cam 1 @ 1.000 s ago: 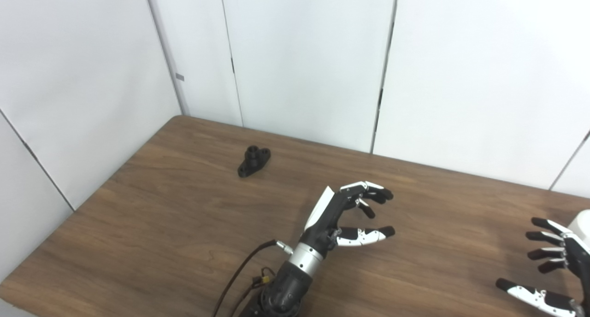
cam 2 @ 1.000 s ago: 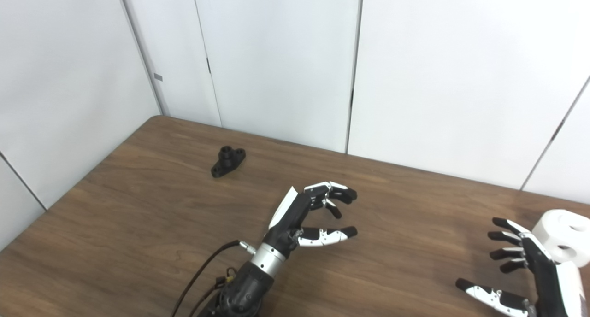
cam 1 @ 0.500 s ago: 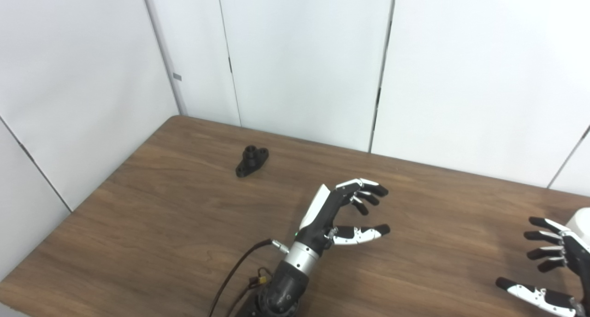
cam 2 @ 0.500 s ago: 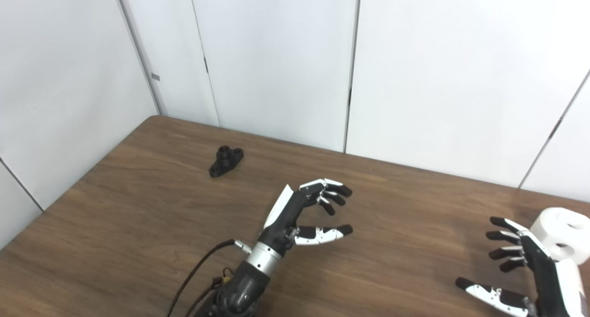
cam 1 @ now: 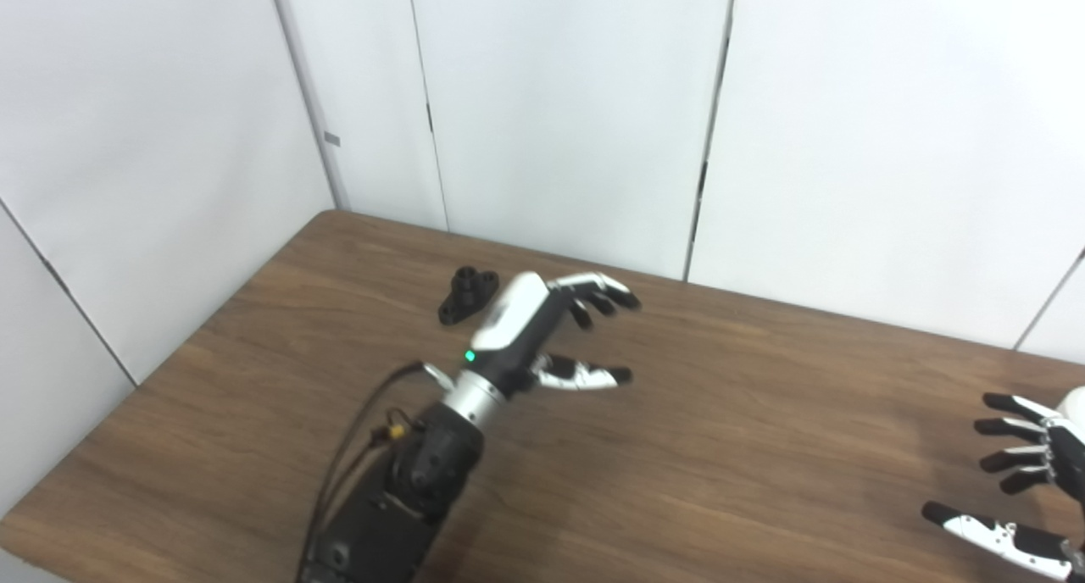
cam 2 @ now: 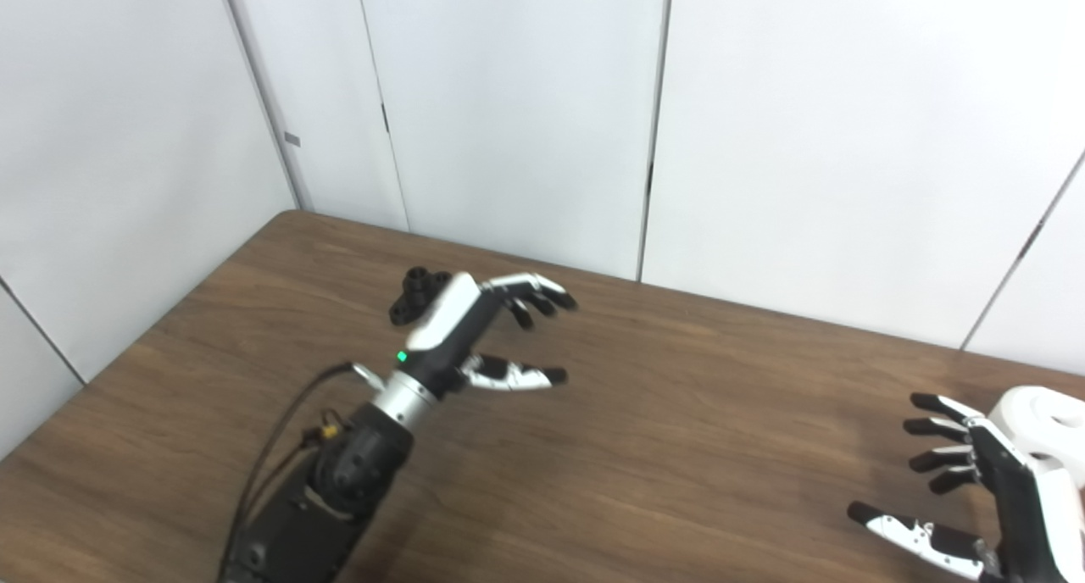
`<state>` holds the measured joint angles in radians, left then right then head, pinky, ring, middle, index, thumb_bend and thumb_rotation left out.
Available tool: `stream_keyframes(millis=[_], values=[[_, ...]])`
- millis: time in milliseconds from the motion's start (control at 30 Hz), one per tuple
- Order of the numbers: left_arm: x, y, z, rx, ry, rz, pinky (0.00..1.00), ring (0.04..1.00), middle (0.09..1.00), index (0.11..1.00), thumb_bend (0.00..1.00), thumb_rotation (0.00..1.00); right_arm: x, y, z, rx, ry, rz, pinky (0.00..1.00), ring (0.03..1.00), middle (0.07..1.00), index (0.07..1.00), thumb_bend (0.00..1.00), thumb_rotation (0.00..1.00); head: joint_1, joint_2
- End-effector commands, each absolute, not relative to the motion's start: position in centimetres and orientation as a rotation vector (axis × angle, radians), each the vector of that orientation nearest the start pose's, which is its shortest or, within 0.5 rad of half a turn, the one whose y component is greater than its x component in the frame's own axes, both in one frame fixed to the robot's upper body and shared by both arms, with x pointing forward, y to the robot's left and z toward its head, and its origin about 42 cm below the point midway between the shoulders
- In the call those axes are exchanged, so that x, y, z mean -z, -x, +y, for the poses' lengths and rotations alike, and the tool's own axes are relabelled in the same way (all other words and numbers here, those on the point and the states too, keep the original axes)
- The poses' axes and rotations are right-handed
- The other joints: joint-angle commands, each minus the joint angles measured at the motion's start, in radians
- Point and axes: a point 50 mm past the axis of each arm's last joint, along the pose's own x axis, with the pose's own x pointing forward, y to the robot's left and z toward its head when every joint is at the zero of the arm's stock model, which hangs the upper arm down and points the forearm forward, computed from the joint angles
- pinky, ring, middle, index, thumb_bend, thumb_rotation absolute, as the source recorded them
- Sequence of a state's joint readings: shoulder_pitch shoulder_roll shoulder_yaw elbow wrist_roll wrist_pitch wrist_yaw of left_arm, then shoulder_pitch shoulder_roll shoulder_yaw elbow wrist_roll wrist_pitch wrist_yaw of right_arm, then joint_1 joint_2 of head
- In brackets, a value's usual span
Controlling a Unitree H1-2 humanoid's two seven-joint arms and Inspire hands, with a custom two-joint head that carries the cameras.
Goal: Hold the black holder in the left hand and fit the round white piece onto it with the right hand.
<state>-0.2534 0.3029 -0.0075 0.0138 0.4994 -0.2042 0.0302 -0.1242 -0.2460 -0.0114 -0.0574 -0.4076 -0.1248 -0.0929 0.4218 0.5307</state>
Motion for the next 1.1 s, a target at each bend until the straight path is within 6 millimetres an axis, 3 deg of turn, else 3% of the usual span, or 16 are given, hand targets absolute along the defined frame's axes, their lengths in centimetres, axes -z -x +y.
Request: stream_keyframes(millis=[0,100,300,533,767,1000,1067], values=[[-22.9,-36.2,29.2,-0.072,-0.859,-0.534,0.62,0.728,0.743,0.654,0.79,0.08,-18.7,-32.7,-27.8,0.084,0.627,-0.418,0.41,0.536,0.673,0.749,0.73,0.0,0.002,0.001],[-24.2,-35.9,30.4,-0.152,-0.931,-0.561,0.64,0.732,0.754,0.649,0.81,0.04,-18.6,-32.8,-27.8,0.085,0.628,-0.421,0.4,0.528,0.669,0.748,0.74,0.0,0.007,0.001],[-26.1,-35.7,32.6,-0.28,-0.97,-0.541,0.58,0.696,0.735,0.624,0.83,0.01,-18.8,-32.7,-27.5,0.089,0.625,-0.44,0.4,0.514,0.653,0.74,0.74,0.0,0.015,0.006],[-27.2,-36.1,34.9,-0.429,-1.084,-0.481,0.6,0.766,0.803,0.646,0.83,0.12,-18.9,-32.6,-27.7,0.094,0.616,-0.439,0.4,0.514,0.653,0.737,0.73,0.0,0.018,0.009],[-26.0,-37.0,36.6,-0.505,-1.134,-0.364,0.68,0.883,0.878,0.68,0.88,0.16,-19.0,-32.6,-27.6,0.085,0.624,-0.434,0.4,0.518,0.655,0.74,0.74,0.0,0.013,0.011],[-25.2,-37.5,37.1,-0.495,-1.143,-0.275,0.64,0.859,0.869,0.628,0.87,0.15,-19.3,-32.5,-27.4,0.083,0.629,-0.435,0.4,0.514,0.651,0.737,0.74,0.0,0.012,0.019],[-25.0,-37.8,37.3,-0.487,-1.17,-0.246,0.69,0.879,0.881,0.638,0.88,0.2,-19.4,-32.4,-27.4,0.083,0.628,-0.434,0.4,0.513,0.65,0.736,0.74,0.0,0.012,0.021]])
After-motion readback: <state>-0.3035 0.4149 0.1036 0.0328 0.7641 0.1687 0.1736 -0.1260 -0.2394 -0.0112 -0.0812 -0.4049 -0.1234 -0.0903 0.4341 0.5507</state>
